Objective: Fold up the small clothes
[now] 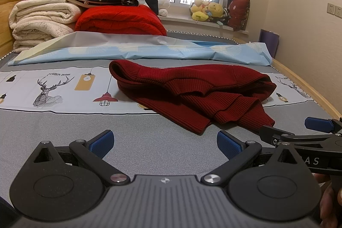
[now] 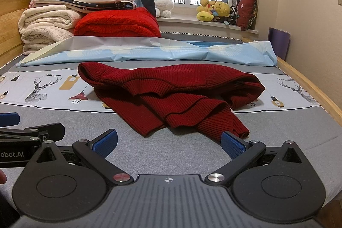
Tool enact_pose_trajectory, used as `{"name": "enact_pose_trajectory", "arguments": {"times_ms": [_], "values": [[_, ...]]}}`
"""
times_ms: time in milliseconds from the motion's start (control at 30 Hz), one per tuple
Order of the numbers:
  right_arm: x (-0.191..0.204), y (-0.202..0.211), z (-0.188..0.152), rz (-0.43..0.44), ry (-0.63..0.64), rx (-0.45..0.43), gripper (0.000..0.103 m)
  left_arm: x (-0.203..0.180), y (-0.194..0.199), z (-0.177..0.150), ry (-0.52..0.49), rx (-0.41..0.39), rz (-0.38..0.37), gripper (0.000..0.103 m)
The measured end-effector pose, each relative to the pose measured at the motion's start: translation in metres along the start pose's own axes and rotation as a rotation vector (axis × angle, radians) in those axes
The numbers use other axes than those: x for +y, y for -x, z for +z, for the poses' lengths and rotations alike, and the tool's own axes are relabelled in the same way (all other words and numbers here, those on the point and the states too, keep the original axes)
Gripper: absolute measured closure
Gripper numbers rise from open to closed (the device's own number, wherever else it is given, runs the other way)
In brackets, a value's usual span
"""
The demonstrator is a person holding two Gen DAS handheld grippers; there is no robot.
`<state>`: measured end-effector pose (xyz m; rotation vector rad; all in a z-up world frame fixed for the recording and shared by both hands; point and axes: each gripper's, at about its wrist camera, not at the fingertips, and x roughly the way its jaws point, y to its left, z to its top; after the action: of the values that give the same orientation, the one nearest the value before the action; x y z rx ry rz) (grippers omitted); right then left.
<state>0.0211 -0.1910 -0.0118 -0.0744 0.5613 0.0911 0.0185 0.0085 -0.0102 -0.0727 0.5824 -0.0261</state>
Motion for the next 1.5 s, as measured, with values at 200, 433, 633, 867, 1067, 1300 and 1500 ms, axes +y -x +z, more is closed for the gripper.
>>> {"name": "enact_pose_trajectory", "arguments": {"times_ms": [200, 433, 633, 867, 1067, 1300, 1500], "values": [[0.0, 0.0, 0.0, 0.0, 0.0, 0.0, 0.001, 0.0, 0.0, 0.0, 0.0, 0.0, -0.001, 0.001], [0.0, 0.0, 0.0, 0.0, 0.0, -0.001, 0.001, 0.001, 0.001, 0.0, 0.001, -0.007, -0.003, 0.001], [-0.007, 0.005, 0.006, 0.007, -0.036, -0.034, 0.001, 0.002, 0.002, -0.003, -0.028, -0.02, -0.004, 0.015], [-0.06, 0.004, 0.059, -0.023, -0.027, -0.187, 0.008, 0.006, -0.009, -0.014, -0.095, 0.047, -0.024, 0.069], [-0.111, -0.034, 0.055, -0.085, -0.153, -0.181, 0.057, 0.018, -0.042, -0.004, -0.061, 0.133, -0.04, 0.085], [-0.127, -0.046, 0.061, -0.018, -0.181, -0.185, 0.055, 0.007, -0.14, 0.021, 0.097, 0.218, -0.041, 0.085], [-0.143, -0.049, 0.067, 0.014, -0.22, -0.178, 0.048, 0.006, -0.223, 0.025, 0.326, 0.319, -0.04, 0.073]]}}
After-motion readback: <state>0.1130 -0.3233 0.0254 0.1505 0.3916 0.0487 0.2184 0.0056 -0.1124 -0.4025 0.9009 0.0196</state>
